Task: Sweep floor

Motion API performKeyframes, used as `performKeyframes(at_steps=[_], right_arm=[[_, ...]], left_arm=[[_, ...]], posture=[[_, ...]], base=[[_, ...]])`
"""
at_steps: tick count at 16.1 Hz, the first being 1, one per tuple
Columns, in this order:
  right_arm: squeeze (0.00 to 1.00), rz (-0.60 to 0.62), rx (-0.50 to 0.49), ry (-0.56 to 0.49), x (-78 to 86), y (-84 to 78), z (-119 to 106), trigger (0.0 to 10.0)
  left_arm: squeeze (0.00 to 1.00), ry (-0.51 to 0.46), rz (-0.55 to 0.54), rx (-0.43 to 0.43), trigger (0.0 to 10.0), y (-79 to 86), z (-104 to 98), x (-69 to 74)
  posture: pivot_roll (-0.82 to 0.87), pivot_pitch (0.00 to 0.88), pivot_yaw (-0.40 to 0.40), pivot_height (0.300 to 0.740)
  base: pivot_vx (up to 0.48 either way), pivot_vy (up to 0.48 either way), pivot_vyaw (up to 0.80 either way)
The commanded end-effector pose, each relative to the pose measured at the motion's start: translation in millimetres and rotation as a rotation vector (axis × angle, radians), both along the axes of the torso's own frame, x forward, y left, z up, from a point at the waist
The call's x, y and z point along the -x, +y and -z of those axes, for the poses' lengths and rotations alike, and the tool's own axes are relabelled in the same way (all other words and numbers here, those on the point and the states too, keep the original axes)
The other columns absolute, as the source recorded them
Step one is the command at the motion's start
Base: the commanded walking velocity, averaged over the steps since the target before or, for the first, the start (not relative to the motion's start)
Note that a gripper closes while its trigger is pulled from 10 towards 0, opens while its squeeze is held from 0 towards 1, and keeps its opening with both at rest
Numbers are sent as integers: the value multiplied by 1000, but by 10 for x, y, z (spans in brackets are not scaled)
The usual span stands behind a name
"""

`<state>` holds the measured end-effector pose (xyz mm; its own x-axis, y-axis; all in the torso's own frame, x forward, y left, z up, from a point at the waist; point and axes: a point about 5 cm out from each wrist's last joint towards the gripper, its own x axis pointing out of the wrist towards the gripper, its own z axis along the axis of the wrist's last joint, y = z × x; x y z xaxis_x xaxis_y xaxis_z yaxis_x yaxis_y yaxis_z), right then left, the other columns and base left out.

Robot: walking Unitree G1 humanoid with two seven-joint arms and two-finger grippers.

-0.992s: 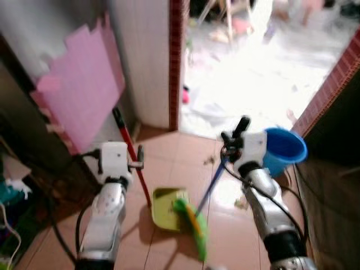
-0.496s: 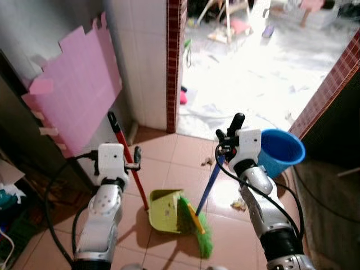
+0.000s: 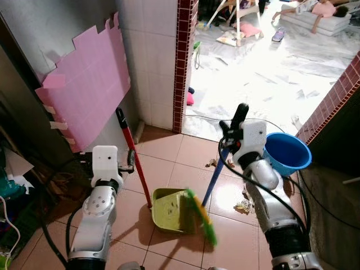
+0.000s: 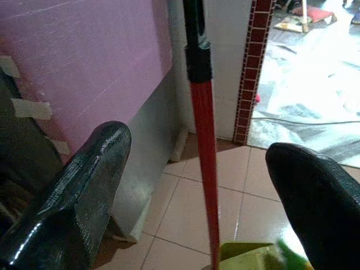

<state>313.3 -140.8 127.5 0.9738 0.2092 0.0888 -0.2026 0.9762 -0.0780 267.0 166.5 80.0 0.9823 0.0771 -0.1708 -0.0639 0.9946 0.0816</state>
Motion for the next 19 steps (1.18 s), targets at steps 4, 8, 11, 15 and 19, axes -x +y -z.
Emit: performKeyframes(at_steps=[4,8,11,15,19], right_arm=[[0,56,72,-137,-41,-104,-297,10000],[0,76,99,-66,125,-155,-108,10000],[0,64,91,-18,259,-132,18,10000],[0,34,96,-4,276,-92,46,10000],[0,33,109,18,301,-149,76,10000]], left_arm=[[0,13,0,-3,10000,85,-13,-86],[0,34,28,20,10000,73,28,-189],[0,27,47,27,10000,37,24,-221],[0,25,43,27,10000,50,29,-217],[0,31,23,38,10000,79,73,-204]], posture=[[-22,0,-32,740],[-50,21,-34,740],[-62,34,-29,740],[-59,39,-36,740],[-59,31,-40,740]], base=[[0,0,0],[0,0,0],[0,0,-300],[0,0,-114],[0,0,0]])
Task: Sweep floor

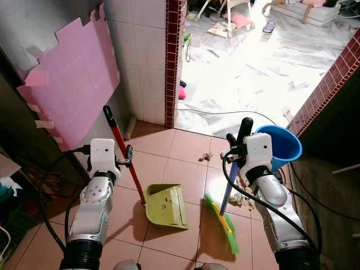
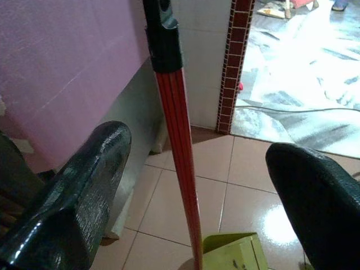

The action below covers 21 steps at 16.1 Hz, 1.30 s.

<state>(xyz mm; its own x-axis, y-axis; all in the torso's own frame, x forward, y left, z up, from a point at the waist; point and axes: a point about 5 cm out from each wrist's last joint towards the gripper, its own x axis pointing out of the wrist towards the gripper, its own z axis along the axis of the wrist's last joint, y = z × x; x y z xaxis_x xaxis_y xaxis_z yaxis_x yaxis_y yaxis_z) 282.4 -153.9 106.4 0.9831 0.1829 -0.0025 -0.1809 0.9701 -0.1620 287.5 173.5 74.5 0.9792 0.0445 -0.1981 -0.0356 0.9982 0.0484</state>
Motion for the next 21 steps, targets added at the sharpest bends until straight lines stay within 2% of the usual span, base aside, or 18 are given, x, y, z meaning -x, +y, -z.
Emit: performKeyframes(at_steps=[1,8,14,16,21], right_arm=[[0,-4,9,-52,-9,-8,-128,10000],[0,-18,7,-52,-45,29,-123,10000],[0,-16,7,-57,-51,37,-126,10000],[0,-14,7,-55,-50,37,-117,10000],[0,-15,12,-52,-10,21,-110,10000]], left_arm=[[0,5,-2,2,10000,4,18,-1],[0,0,-7,-1,10000,25,14,-27],[0,3,30,-24,10000,-37,26,-30],[0,9,59,-15,10000,-98,43,-17],[0,9,60,-7,10000,-131,61,-35]], posture=[[-58,28,-40,740],[-54,10,-42,740],[-51,4,-39,740],[-49,4,-37,740],[-63,24,-42,740]], base=[[0,274,0],[187,308,0],[85,0,0],[0,0,0],[0,0,0]])
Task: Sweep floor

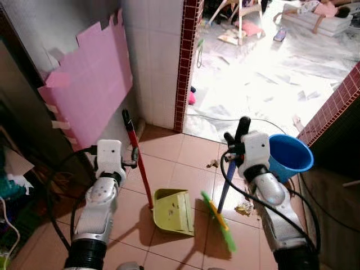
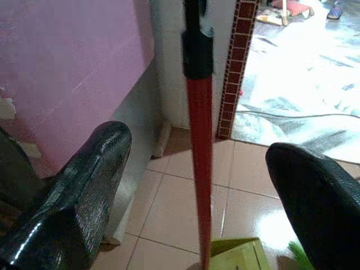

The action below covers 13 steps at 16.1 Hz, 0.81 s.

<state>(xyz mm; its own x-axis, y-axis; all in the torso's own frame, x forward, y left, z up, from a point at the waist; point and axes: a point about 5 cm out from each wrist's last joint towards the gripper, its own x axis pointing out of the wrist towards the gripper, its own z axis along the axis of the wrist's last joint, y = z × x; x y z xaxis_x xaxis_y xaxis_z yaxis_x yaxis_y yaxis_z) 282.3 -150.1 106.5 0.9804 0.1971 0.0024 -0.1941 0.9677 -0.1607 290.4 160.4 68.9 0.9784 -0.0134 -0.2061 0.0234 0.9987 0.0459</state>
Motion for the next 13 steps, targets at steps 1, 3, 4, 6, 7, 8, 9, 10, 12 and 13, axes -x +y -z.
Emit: performKeyframes(at_steps=[1,3,4,6,7,8,9,10,12,13], right_arm=[[0,-1,16,-47,4,-24,-113,10000],[0,2,29,-41,68,-73,-123,10000],[0,8,35,-35,113,-105,-122,10000],[0,21,45,-16,198,-162,-105,10000],[0,27,48,-7,262,-187,-105,10000],[0,32,51,6,308,-205,-91,10000],[0,33,52,11,342,-209,-91,10000],[0,34,60,30,476,-233,-112,10000],[0,42,64,45,556,-261,-144,10000],[0,44,67,51,589,-273,-164,10000]], left_arm=[[0,2,4,-9,10000,-5,12,-15],[0,-4,10,-24,10000,-12,17,-68],[0,-19,4,-33,10000,7,-7,-90],[0,-42,-23,-44,10000,77,-64,-164],[0,-49,-20,-52,10000,98,-93,-207],[0,-52,-18,-60,10000,108,-112,-266],[0,-53,-17,-66,10000,112,-122,-283],[0,-62,-23,-71,10000,124,-150,-351],[0,-64,-24,-64,10000,127,-159,-420],[0,-68,-26,-63,10000,123,-178,-460]], posture=[[-71,32,-43,740],[-93,59,-44,740],[-104,77,-43,740],[-117,115,-42,740],[-128,151,-42,740],[-131,157,-44,740],[-143,185,-42,740],[-168,226,-47,740],[-185,251,-50,740],[-198,266,-55,740]], base=[[0,0,0],[0,0,0],[0,0,0],[0,0,0],[0,0,0],[0,0,0],[0,0,0],[0,0,0],[0,0,0],[0,0,0]])
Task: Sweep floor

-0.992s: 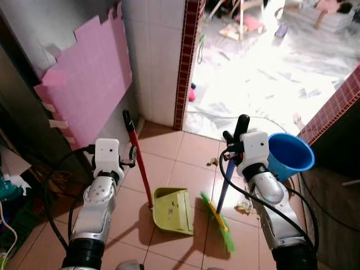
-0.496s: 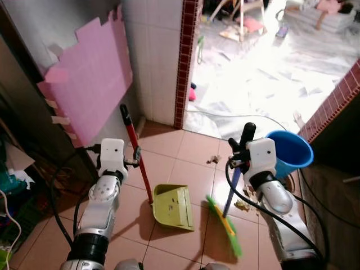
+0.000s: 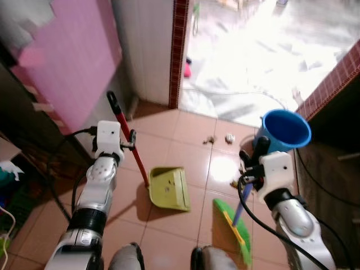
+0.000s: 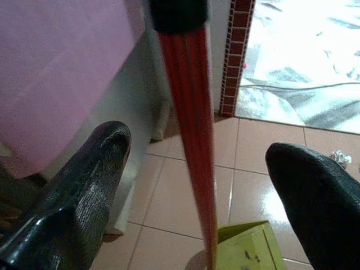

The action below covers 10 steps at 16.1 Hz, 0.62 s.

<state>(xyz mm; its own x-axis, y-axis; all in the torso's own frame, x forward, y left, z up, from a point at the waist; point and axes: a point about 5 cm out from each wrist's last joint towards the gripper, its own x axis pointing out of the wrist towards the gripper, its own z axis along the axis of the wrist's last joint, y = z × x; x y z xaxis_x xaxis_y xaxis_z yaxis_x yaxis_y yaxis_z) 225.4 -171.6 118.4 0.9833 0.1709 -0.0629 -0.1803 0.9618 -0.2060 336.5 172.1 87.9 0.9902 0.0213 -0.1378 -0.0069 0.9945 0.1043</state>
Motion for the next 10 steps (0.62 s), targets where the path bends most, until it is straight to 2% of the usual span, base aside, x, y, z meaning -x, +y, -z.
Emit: performKeyframes(at_steps=[1,2,5,10], right_arm=[[0,20,13,1,36,-64,-50,10000],[0,27,19,22,135,-89,-76,10000],[0,28,34,59,279,-128,-97,10000],[0,40,44,72,300,-167,-159,10000]], left_arm=[[0,-1,-4,-4,10000,3,0,-25],[0,-26,0,-21,10000,-22,-41,-75],[0,-67,-6,-49,10000,-35,-118,-167],[0,-145,-51,-93,10000,103,-368,-347]], posture=[[-204,274,-59,740],[-220,292,-73,740],[-250,308,-86,740],[-268,311,-91,740]], base=[[0,0,0],[0,0,0],[0,0,0],[0,0,0]])
